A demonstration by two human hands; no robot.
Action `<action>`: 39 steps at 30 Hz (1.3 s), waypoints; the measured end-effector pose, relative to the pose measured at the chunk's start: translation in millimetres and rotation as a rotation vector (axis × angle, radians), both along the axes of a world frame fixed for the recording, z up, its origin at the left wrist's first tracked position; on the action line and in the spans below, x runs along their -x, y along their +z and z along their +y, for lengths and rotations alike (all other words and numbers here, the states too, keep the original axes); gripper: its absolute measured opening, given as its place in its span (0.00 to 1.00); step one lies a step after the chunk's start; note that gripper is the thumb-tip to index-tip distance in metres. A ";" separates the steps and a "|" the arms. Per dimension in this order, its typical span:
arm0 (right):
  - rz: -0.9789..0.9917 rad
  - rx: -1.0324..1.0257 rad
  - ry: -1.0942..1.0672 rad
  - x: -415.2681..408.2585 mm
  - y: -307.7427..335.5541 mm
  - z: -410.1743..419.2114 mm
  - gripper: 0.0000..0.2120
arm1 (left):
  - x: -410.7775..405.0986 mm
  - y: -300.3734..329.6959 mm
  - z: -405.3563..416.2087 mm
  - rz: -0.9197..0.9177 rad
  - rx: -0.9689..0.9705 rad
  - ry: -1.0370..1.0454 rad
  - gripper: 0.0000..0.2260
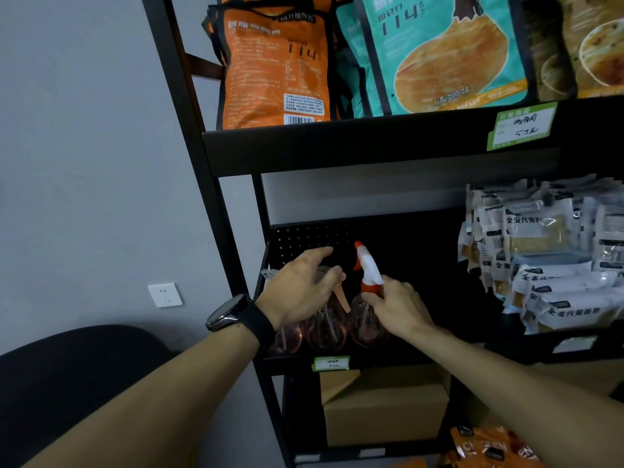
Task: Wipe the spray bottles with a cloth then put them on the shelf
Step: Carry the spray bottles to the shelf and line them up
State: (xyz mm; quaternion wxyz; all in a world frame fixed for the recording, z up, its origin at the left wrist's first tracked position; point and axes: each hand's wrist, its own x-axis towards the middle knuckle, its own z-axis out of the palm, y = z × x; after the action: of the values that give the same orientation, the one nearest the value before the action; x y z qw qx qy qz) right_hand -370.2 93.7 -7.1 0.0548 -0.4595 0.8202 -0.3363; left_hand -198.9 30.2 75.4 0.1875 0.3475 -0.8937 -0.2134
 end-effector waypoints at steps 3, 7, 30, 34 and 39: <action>0.008 -0.018 0.013 -0.7 1.1 3.2 0.11 | -1.0 -0.2 1.1 0.000 -0.002 -0.006 0.24; -0.022 -0.037 0.008 -1.1 6.0 4.6 0.12 | -3.5 1.6 2.3 -0.006 0.001 -0.008 0.24; 0.039 0.077 0.208 -97.4 117.0 30.8 0.40 | -113.5 41.6 30.4 -0.007 0.082 0.171 0.23; 0.041 0.056 0.306 -150.6 123.8 18.7 0.39 | -167.6 43.4 31.3 -0.015 0.075 0.271 0.24; 0.069 0.096 0.472 -225.8 129.3 3.1 0.31 | -237.8 45.8 35.6 0.007 0.061 0.408 0.25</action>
State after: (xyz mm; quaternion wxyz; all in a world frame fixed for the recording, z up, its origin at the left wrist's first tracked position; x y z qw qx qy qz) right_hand -144.4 96.7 122.2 0.0820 -0.6517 0.6745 -0.3371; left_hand 38.8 65.8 121.2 0.2404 0.5147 -0.8101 -0.1450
